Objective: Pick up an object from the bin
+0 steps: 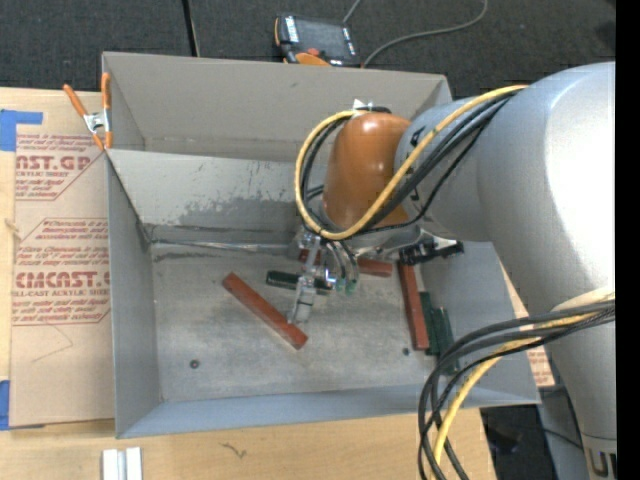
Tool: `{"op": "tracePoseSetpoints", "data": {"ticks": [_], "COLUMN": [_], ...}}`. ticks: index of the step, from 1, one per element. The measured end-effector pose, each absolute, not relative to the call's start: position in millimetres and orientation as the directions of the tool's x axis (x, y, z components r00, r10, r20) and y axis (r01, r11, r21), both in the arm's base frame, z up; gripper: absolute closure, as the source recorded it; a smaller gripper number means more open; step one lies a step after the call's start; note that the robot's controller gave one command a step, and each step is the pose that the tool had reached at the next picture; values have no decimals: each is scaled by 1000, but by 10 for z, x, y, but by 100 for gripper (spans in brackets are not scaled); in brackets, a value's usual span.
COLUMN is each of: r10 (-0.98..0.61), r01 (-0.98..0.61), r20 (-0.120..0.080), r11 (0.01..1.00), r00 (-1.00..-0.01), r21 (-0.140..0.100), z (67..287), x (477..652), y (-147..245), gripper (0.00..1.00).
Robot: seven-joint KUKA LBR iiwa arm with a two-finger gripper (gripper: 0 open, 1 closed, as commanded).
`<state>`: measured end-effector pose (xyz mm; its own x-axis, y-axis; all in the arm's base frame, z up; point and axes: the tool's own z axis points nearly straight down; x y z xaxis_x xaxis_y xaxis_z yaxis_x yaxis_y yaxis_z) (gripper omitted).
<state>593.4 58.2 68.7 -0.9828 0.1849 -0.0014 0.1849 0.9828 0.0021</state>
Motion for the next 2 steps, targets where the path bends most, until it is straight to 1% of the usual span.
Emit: {"op": "tracePoseSetpoints", "data": {"ticks": [2], "r10": [184], "r01": [184], "r20": [-2], "r11": [983], "r00": [-983], "r21": [2], "z": [695], "x": [5944], "y": [595], "gripper": [0]}}
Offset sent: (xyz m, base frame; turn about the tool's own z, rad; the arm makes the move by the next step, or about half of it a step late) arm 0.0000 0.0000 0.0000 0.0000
